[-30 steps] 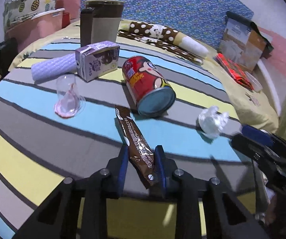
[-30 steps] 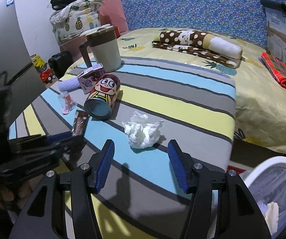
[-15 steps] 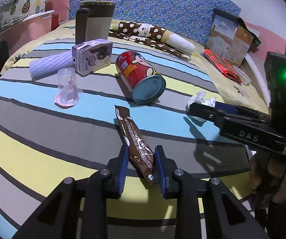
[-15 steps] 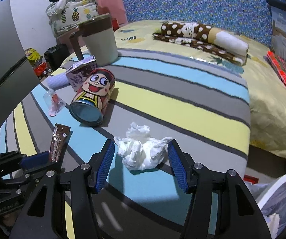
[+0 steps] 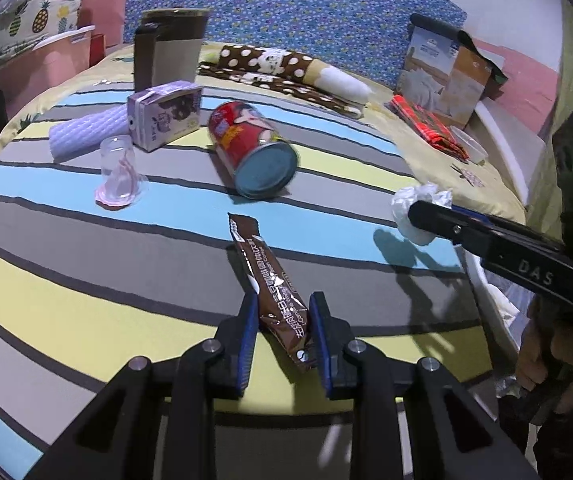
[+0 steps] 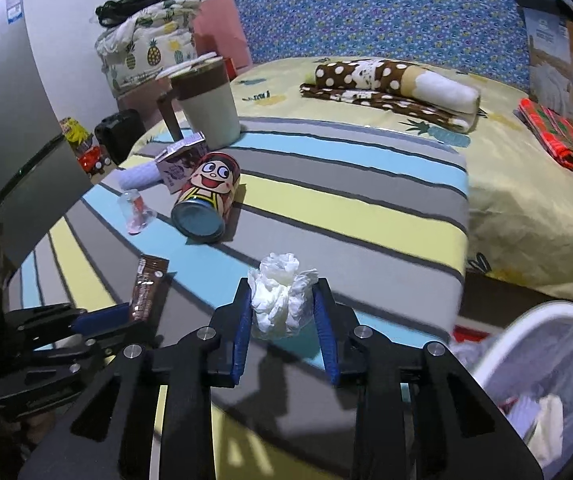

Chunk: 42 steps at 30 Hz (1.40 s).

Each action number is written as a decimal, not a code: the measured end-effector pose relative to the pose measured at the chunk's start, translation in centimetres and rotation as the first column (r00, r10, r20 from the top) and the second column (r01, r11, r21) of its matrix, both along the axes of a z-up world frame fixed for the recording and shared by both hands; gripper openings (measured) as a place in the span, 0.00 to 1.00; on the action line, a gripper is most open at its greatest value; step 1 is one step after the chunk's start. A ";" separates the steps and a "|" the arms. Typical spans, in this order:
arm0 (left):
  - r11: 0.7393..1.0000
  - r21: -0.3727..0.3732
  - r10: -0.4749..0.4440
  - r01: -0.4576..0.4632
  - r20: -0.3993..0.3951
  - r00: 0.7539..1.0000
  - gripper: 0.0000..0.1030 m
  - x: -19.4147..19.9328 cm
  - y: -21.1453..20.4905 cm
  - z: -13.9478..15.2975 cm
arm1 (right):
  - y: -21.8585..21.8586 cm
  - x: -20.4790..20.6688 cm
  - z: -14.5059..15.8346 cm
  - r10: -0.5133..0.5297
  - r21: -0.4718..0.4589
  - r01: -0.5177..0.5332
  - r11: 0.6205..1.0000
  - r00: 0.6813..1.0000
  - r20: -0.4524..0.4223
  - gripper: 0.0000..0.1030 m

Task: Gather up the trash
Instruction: 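Carry the wrapper and crumpled tissue over the bin with both tools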

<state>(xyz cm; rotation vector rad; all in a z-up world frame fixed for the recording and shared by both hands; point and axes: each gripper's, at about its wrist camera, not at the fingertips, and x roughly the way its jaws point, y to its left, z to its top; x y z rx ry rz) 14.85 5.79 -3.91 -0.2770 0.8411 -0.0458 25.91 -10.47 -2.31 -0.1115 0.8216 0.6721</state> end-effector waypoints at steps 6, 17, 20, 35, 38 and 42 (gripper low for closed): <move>0.999 0.001 -0.039 0.039 0.015 0.999 0.26 -0.9 -1.7 0.9 | -2.1 -1.8 0.5 -0.041 0.021 0.041 0.999 0.999 0.006 0.31; 0.993 0.016 -0.115 0.114 0.071 0.991 0.26 -2.3 -5.4 3.2 | -5.1 -4.8 1.5 -0.114 0.053 0.112 0.992 0.993 0.041 0.31; 0.990 0.021 -0.139 0.138 0.080 0.987 0.26 -2.5 -6.5 3.6 | -5.7 -5.1 1.6 -0.130 0.064 0.127 0.990 0.991 0.045 0.31; 0.965 0.043 -0.260 0.257 0.102 0.960 0.26 -2.7 -12.0 5.2 | -10.1 -6.6 1.8 -0.237 0.103 0.230 0.968 0.970 0.055 0.31; 0.958 0.043 -0.286 0.283 0.106 0.952 0.26 -2.5 -13.0 5.4 | -11.0 -6.8 1.8 -0.266 0.104 0.259 0.960 0.962 0.058 0.31; 0.947 0.044 -0.320 0.317 0.111 0.941 0.26 -2.0 -14.4 5.6 | -12.4 -7.0 1.8 -0.311 0.108 0.304 0.947 0.949 0.059 0.31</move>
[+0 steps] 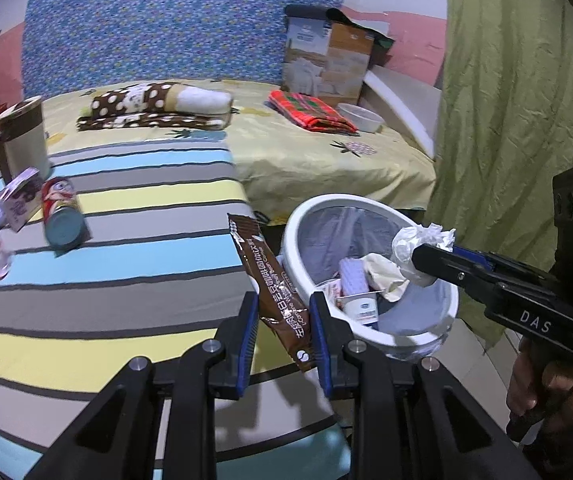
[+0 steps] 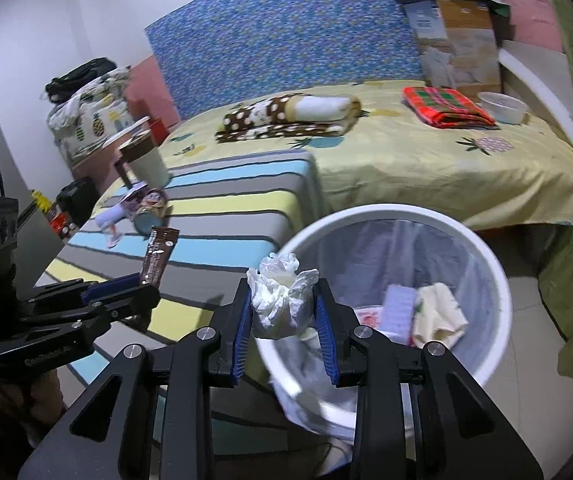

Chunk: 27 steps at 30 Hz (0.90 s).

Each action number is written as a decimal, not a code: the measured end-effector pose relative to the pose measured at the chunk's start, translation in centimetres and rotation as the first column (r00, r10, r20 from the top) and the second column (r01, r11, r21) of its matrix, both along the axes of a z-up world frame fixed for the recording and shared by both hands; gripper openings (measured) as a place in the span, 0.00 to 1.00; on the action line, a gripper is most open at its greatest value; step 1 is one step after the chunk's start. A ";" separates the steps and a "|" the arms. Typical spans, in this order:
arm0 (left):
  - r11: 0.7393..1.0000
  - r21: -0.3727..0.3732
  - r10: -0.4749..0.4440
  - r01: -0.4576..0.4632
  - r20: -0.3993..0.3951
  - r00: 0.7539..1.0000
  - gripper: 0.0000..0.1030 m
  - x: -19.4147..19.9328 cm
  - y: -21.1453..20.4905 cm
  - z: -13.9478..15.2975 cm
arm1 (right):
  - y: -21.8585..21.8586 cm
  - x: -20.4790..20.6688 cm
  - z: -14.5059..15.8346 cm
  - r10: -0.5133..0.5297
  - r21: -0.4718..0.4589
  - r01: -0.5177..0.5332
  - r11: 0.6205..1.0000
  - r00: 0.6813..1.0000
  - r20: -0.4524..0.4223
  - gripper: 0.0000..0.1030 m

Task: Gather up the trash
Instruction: 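Carry the wrapper and crumpled tissue over the bin with both tools, then open both tools to drop the wrapper and tissue into the bin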

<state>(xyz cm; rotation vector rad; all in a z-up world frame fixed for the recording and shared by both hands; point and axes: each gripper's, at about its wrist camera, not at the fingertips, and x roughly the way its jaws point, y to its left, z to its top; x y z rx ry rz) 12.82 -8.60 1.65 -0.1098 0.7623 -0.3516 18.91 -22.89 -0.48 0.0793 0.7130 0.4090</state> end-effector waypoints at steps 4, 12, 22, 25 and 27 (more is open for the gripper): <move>0.999 0.000 -0.036 0.036 0.005 0.999 0.26 0.4 -1.2 0.1 | -1.4 0.0 -0.2 -0.044 0.001 0.044 0.999 0.999 -0.008 0.32; 0.996 0.004 -0.087 0.087 0.000 0.996 0.26 1.2 -3.3 0.0 | -3.1 0.2 -0.9 -0.087 0.006 0.087 0.996 0.996 -0.030 0.32; 0.989 0.014 -0.146 0.146 -0.025 0.989 0.27 2.5 -5.6 -0.8 | -4.4 1.0 -1.9 -0.112 -0.001 0.112 0.994 0.992 -0.059 0.34; 0.987 0.015 -0.158 0.159 -0.034 0.987 0.27 3.0 -6.1 -1.1 | -5.0 1.0 -2.2 -0.128 -0.006 0.128 0.992 0.989 -0.068 0.34; 0.986 0.016 -0.165 0.166 -0.042 0.985 0.27 3.3 -6.5 -1.4 | -5.4 1.0 -2.3 -0.139 -0.009 0.139 0.990 0.988 -0.072 0.34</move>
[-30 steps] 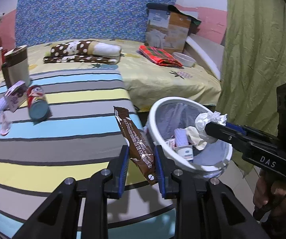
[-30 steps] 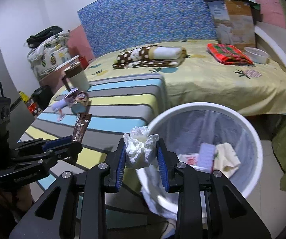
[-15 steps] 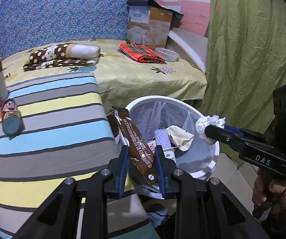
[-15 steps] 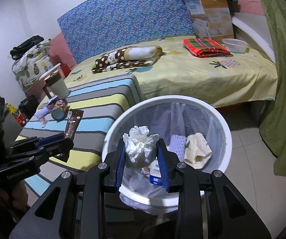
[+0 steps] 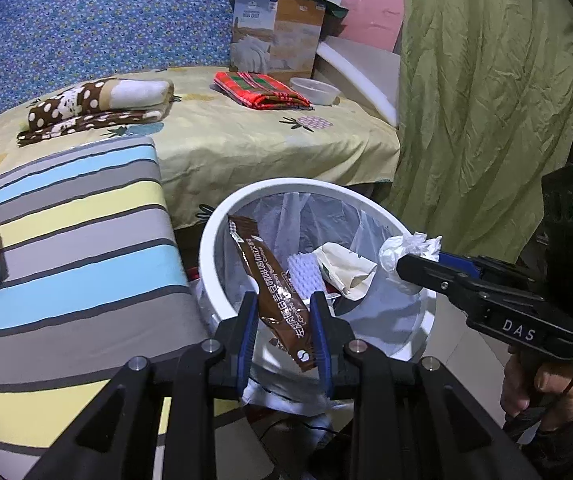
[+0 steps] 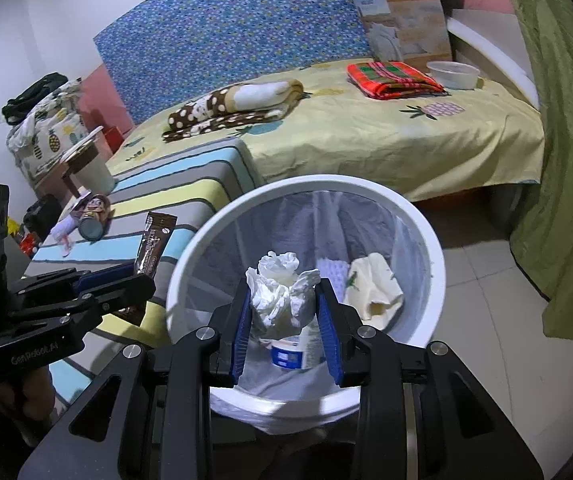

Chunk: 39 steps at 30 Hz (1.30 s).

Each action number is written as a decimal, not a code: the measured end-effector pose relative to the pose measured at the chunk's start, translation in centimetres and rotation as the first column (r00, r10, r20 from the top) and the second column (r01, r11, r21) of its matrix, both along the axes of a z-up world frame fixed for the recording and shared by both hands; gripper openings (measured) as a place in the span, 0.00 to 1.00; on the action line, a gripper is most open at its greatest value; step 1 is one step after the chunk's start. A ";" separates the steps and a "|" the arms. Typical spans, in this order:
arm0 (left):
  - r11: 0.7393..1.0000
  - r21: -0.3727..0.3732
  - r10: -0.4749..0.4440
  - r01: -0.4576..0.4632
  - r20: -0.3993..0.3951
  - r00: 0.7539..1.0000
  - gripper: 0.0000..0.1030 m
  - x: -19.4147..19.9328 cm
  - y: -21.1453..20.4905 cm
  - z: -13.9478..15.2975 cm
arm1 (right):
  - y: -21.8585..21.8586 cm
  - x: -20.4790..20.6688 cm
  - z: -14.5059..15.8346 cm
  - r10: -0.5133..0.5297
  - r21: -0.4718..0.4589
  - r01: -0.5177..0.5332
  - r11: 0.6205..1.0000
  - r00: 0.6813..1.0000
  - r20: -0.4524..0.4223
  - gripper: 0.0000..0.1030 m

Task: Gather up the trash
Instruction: 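Open both tools to drop the wrapper and tissue into the bin, then move both tools back over the mattress toward the cans and cup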

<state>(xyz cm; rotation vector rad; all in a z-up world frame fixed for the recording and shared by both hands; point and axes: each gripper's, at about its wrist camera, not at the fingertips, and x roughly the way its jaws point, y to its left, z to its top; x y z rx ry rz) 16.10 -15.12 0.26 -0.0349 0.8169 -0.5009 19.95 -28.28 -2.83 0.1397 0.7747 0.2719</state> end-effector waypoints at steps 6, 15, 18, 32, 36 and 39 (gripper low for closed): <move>1.000 -0.005 -0.015 0.015 -0.006 1.000 0.27 1.2 -1.0 -0.6 | -1.1 0.4 -0.6 -0.044 -0.024 0.044 0.999 0.999 -0.021 0.37; 0.999 -0.045 -0.007 0.005 -0.024 1.000 0.41 1.7 -0.7 -1.0 | -1.7 -0.1 -0.2 -0.078 -0.009 0.078 0.997 0.997 0.000 0.54; 0.998 -0.055 0.002 -0.003 -0.024 1.000 0.41 1.4 -0.2 -0.8 | -1.4 -0.3 0.0 -0.064 -0.007 0.064 0.998 0.998 0.004 0.54; 0.996 -0.050 0.072 -0.070 0.030 0.997 0.41 -1.6 2.4 0.6 | 1.5 -1.6 1.4 0.009 -0.004 -0.009 1.000 0.999 0.050 0.54; 0.995 -0.041 0.091 -0.090 0.043 0.995 0.41 -2.7 3.6 0.9 | 2.4 -2.1 1.9 0.037 -0.001 -0.037 0.999 0.997 0.067 0.54; 0.993 -0.041 0.110 -0.107 0.051 0.993 0.41 -3.5 4.5 1.2 | 3.1 -2.4 2.3 0.060 -0.004 -0.060 0.998 0.995 0.082 0.54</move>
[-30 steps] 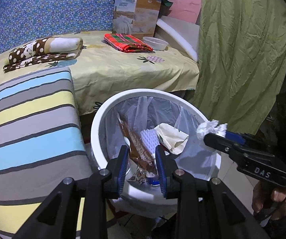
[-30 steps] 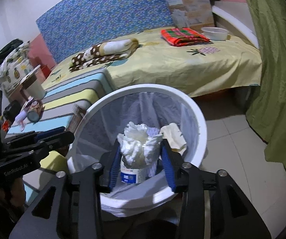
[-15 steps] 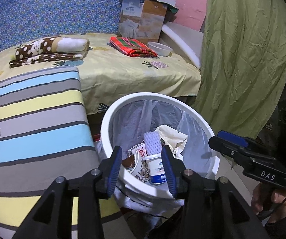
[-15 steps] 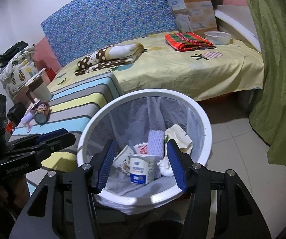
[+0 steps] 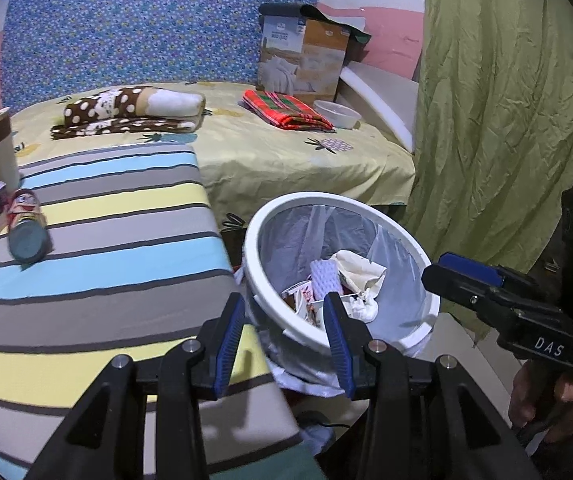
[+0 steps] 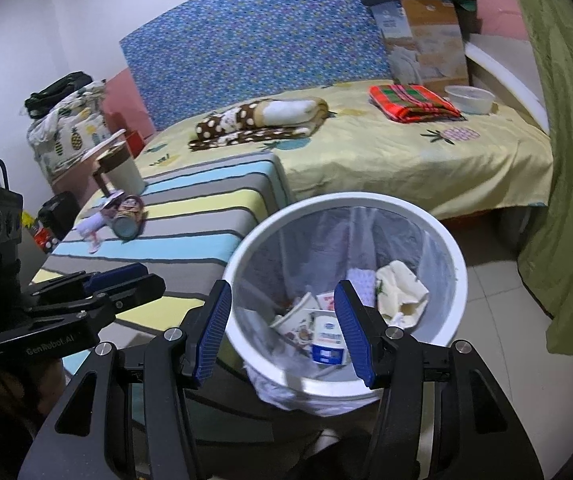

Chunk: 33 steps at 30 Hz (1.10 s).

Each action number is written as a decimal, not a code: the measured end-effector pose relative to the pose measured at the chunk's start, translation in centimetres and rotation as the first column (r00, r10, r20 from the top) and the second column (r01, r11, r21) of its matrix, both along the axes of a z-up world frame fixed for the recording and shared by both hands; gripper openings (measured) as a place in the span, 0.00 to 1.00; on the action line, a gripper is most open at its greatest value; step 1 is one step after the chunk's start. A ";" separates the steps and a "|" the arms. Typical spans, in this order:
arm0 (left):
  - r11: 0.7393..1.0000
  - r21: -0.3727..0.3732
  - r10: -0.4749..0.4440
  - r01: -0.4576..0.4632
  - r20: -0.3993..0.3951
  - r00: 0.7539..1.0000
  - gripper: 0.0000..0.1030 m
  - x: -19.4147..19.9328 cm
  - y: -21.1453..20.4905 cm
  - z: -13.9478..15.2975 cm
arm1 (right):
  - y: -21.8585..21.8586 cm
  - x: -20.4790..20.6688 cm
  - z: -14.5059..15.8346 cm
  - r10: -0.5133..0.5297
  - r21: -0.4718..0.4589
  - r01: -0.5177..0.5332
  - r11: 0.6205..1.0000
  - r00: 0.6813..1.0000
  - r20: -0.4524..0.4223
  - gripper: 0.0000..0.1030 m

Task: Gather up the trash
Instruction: 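Move both tools back over the mattress toward the cans and cup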

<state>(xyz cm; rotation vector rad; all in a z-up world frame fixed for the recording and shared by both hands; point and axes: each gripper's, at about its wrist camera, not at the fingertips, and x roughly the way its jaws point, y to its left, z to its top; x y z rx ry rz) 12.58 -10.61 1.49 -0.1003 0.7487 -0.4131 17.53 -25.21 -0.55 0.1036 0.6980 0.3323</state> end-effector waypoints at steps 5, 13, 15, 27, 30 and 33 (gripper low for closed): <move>0.999 -0.001 0.038 -0.038 0.014 0.999 0.41 -1.1 1.6 0.7 | 0.8 -0.3 0.7 0.034 -0.004 -0.034 0.999 0.999 0.027 0.54; 0.994 0.011 0.109 -0.110 0.035 0.993 0.41 -2.5 4.5 1.6 | 2.3 -0.9 1.6 0.076 0.006 -0.076 0.997 0.995 0.061 0.54; 0.991 0.013 0.130 -0.131 0.039 0.991 0.41 -2.8 5.3 1.8 | 3.0 -1.1 1.8 0.086 -0.011 -0.085 0.996 0.993 0.076 0.54; 0.965 0.038 0.259 -0.261 0.053 0.964 0.41 -4.0 10.7 2.1 | 6.8 -0.1 3.3 0.200 -0.043 -0.196 0.980 0.975 0.101 0.54; 0.954 0.042 0.293 -0.295 0.051 0.955 0.41 -4.1 12.3 1.9 | 8.0 0.6 3.4 0.227 -0.045 -0.223 0.974 0.969 0.096 0.54; 0.944 0.047 0.326 -0.328 0.048 0.944 0.41 -4.1 13.8 1.7 | 8.9 1.1 3.6 0.252 -0.042 -0.250 0.967 0.964 0.086 0.54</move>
